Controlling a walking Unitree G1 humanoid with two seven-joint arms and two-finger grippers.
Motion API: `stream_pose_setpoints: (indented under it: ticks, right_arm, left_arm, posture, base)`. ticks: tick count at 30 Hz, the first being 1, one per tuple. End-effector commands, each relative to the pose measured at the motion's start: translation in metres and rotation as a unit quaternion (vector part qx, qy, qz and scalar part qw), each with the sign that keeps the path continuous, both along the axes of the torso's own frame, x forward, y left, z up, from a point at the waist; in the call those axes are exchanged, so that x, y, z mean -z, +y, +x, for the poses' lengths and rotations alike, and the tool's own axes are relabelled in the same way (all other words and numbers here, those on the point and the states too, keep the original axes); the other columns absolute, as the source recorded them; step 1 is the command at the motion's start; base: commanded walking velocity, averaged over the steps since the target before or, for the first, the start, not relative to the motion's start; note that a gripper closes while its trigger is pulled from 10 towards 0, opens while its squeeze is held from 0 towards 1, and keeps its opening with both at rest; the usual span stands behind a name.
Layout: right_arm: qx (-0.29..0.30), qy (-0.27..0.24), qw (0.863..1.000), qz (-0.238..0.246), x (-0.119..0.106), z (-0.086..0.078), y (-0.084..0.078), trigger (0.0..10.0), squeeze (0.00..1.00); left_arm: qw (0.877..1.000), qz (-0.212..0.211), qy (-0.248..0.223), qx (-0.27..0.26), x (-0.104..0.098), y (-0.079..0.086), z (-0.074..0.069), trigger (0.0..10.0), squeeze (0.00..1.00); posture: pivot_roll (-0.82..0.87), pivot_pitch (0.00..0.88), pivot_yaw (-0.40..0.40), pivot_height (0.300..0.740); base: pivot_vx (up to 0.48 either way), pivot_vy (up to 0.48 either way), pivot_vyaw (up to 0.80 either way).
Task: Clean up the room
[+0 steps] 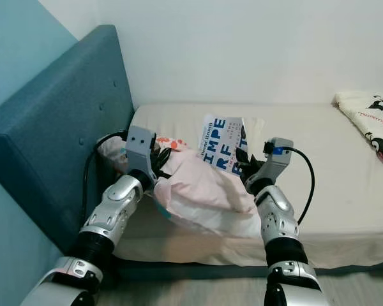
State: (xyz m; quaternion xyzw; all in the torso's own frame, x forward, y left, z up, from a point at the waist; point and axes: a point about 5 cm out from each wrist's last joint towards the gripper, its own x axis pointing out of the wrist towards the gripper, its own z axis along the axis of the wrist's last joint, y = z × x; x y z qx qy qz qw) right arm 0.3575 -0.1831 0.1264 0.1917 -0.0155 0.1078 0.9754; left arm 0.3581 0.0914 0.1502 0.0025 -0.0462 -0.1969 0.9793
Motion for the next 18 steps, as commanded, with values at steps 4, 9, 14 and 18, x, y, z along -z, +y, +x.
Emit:
stream_pose_setpoints:
  ticks: [4, 9, 14, 18]
  right_arm:
    - [-0.006, -0.028, 1.0, -0.006, -0.0078, 0.0001, 0.0009, 10.0, 0.0]
    - [0.005, -0.024, 1.0, 0.014, -0.0075, 0.0008, -0.0013, 10.0, 0.0]
    - [0.009, -0.019, 1.0, 0.01, -0.0071, 0.0013, -0.0021, 10.0, 0.0]
    - [0.016, -0.018, 1.0, 0.01, -0.0077, 0.0017, -0.0037, 10.0, 0.0]
  left_arm:
    - [0.998, 0.008, -0.053, 0.018, -0.0191, -0.006, -0.001, 10.0, 0.0]
    - [0.998, 0.008, -0.056, 0.022, -0.0199, -0.0063, -0.0015, 10.0, 0.0]
    - [0.997, 0.001, -0.062, 0.036, -0.0227, -0.0099, -0.0026, 10.0, 0.0]
    - [0.997, -0.003, -0.064, 0.045, -0.0236, -0.0132, -0.0042, 10.0, 0.0]
  posture:
    - [-0.03, 0.0, -0.024, 0.74]
    - [-0.03, 0.0, -0.023, 0.74]
    - [-0.03, 0.0, -0.024, 0.74]
    - [-0.04, 0.0, -0.025, 0.74]
  base:
    - [0.352, 0.0, 0.8]
    - [0.422, 0.0, 0.0]
    - [0.436, 0.0, 0.0]
    - [0.441, 0.0, 0.0]
